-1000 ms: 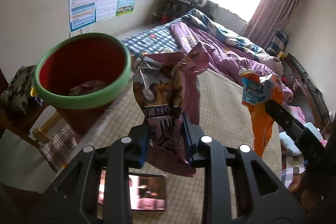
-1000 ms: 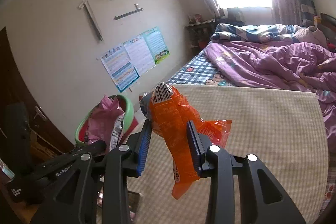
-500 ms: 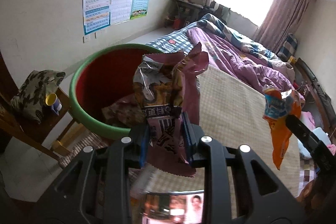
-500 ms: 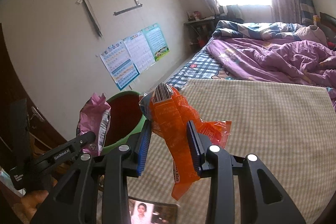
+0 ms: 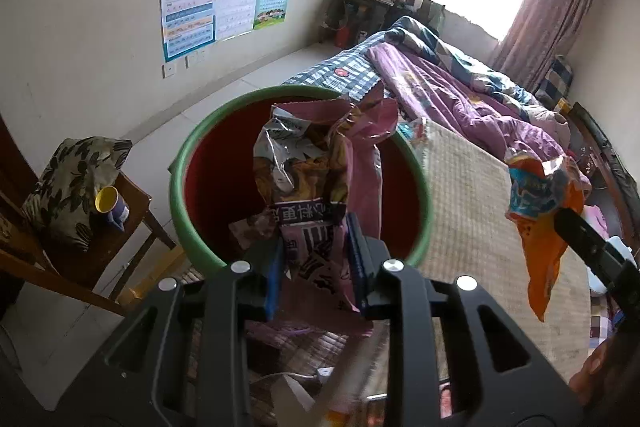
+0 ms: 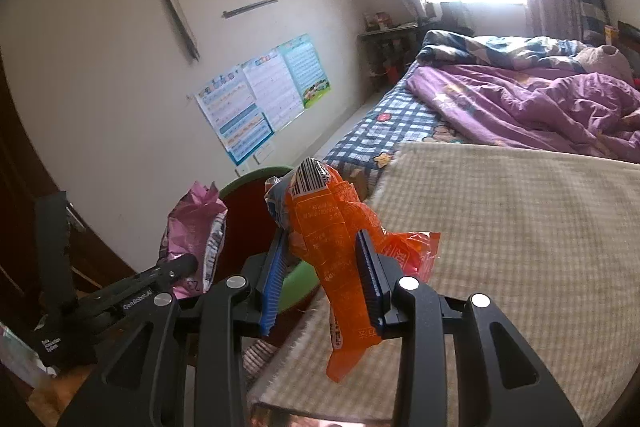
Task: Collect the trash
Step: 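Carry the snack bag and orange bag over the red bucket with both tools, then open both tools over the red bucket to drop the two bags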
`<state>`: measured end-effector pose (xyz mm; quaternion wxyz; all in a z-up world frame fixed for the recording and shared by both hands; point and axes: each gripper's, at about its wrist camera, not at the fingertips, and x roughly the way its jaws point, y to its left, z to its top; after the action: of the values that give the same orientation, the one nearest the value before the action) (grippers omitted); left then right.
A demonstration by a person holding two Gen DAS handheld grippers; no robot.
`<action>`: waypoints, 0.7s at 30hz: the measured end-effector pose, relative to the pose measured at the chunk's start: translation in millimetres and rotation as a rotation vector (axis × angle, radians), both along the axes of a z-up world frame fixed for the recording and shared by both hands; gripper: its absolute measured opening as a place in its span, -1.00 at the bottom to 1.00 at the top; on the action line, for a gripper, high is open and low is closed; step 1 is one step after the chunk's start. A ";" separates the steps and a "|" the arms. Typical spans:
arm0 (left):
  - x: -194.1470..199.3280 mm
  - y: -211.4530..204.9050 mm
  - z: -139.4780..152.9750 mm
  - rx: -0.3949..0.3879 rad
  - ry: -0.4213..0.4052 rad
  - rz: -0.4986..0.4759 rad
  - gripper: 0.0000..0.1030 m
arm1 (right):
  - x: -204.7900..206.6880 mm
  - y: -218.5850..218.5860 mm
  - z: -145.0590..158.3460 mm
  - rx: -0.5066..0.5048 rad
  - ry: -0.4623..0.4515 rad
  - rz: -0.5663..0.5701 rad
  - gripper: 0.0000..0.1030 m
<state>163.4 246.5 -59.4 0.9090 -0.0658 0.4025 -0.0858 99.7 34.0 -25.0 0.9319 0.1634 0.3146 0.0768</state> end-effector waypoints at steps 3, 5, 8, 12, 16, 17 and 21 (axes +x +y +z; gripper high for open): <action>5.3 8.5 -5.4 -0.001 0.010 0.004 -0.48 | 11.4 10.6 0.6 -0.013 -0.001 0.019 -0.34; 11.2 12.8 -9.0 0.002 0.019 0.006 -0.48 | 22.2 21.0 2.2 -0.025 -0.005 0.037 -0.34; 18.4 15.8 -12.3 0.005 0.027 0.003 -0.49 | 37.2 29.7 3.0 -0.030 -0.004 0.058 -0.34; 26.5 18.4 -15.5 0.001 0.035 0.001 -0.49 | 52.4 42.1 4.7 -0.048 -0.008 0.079 -0.34; 32.7 18.7 -16.7 -0.007 0.040 -0.004 -0.49 | 62.0 50.0 4.9 -0.051 -0.009 0.090 -0.34; 34.2 18.6 -16.5 -0.011 0.041 -0.006 -0.49 | 64.3 50.4 4.6 -0.049 -0.008 0.090 -0.34; 40.9 18.7 -16.6 -0.017 0.039 -0.014 -0.49 | 68.3 49.6 3.3 -0.047 -0.007 0.088 -0.33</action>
<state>204.3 265.2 -76.0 0.8998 -0.0724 0.4197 -0.0943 167.9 83.6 -21.7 0.9322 0.1272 0.3202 0.1107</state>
